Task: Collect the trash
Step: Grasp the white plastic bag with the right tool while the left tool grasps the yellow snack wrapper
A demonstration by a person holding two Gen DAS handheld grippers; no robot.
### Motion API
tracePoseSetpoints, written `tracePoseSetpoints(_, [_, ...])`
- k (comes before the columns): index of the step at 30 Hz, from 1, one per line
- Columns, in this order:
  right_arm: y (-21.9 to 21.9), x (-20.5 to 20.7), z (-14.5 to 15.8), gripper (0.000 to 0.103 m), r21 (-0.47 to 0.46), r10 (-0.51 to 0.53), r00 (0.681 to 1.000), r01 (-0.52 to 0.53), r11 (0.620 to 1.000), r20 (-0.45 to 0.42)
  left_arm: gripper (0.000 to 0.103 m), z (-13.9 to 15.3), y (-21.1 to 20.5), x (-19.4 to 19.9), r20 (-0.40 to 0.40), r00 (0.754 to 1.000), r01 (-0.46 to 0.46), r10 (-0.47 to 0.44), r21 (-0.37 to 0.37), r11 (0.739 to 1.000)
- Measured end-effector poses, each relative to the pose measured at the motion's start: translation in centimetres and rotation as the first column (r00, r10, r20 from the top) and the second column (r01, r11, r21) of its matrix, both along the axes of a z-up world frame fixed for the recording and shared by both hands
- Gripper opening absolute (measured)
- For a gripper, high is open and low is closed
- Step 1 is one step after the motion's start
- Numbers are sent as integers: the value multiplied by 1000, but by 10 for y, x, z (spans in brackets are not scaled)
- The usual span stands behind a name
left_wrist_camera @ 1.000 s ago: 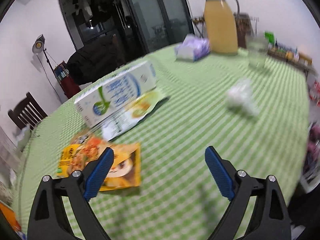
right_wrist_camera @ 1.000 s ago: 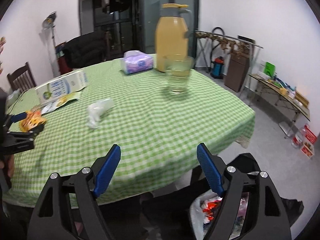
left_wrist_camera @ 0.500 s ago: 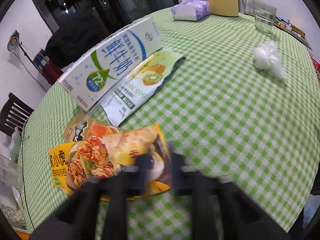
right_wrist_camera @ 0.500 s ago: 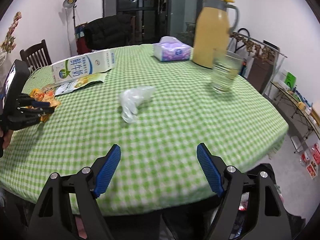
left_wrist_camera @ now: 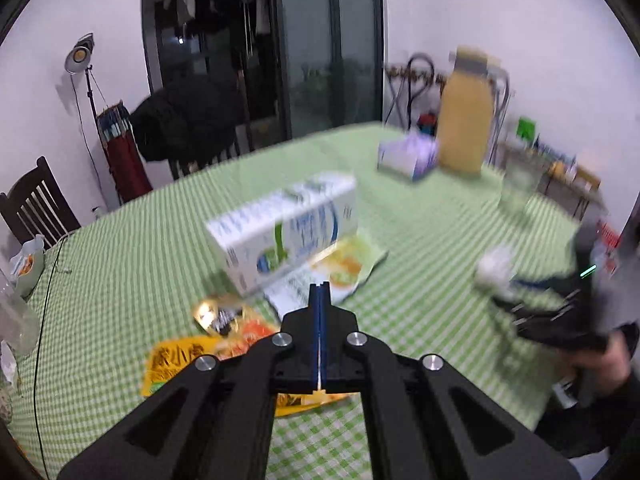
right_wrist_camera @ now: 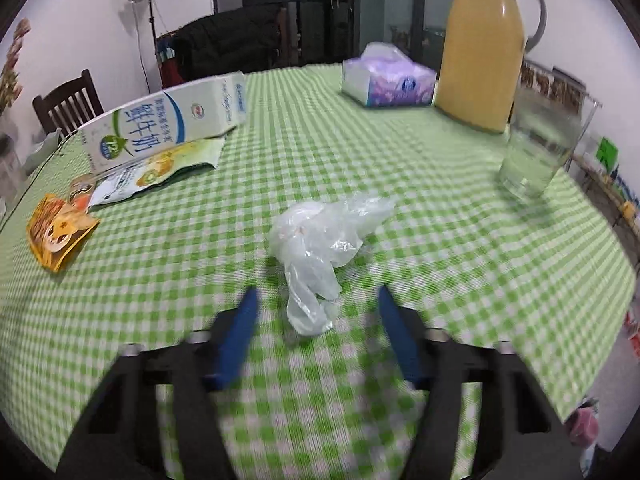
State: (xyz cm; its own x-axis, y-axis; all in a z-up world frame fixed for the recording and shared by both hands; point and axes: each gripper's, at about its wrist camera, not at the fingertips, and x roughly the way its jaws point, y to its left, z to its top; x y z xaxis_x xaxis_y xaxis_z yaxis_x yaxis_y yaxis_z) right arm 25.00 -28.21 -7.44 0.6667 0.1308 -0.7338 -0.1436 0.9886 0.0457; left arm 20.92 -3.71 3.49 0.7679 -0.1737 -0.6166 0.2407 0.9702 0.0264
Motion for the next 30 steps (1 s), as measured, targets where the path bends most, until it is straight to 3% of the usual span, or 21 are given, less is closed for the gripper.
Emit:
tracePoseSetpoints(1, [-1,0,1,39,-4,-6,1000,6,1000,10,0,12,2,-3,17,1000,3,-2,-20,1000])
tracePoseSetpoints(3, [0,1,2,8,-19,-11,1000,11,1000,13,0,25,2,-9,41,999,28,-27,-18,999])
tracePoseSetpoints(5, [-1,-5,9,6,-11,-9,1000,9,1000,29,0,27,11,-7,38,999,2,-1,-14,1000])
tracePoseSetpoints(8, [-2,-23,24,6,-29,4,995,-1,1000,95,2,2,50,19,-140,989,-74,56,-122,990])
tracePoseSetpoints(10, [-3,-34,33,6,-38,13,992,-8,999,127,51,-25,84,36,-238,963,-165,127,-147,975])
tracePoseSetpoints(12, [-6,-44,40,6,-30,23,989,-19,999,148,61,-44,112,44,-253,942,-261,220,-141,955])
tracePoseSetpoints(14, [-8,-51,45,6,-16,34,986,-32,999,164,62,-64,140,52,-292,917,-324,270,-155,933])
tracePoseSetpoints(16, [-8,-57,48,6,-7,47,984,-47,999,171,75,-85,165,60,-348,900,-359,264,-246,901])
tracePoseSetpoints(18, [-6,-65,49,6,-6,61,981,-61,998,182,75,-107,182,64,-415,857,-440,306,-278,854])
tracePoseSetpoints(19, [-4,-69,50,6,-7,67,980,-67,998,188,75,-115,185,64,-432,846,-456,311,-285,843])
tracePoseSetpoints(22, [-1,-78,53,6,-13,94,975,-94,996,201,75,-122,188,60,-417,854,-458,311,-322,828])
tracePoseSetpoints(25, [4,-82,54,6,-26,114,972,-111,993,208,75,-121,185,57,-401,869,-437,291,-344,831])
tracePoseSetpoints(27, [5,-83,53,6,-27,116,971,-113,993,207,76,-123,184,53,-418,859,-448,295,-338,827])
tracePoseSetpoints(30, [5,-83,49,6,-9,110,974,-111,994,200,78,-123,164,56,-414,865,-427,282,-315,848])
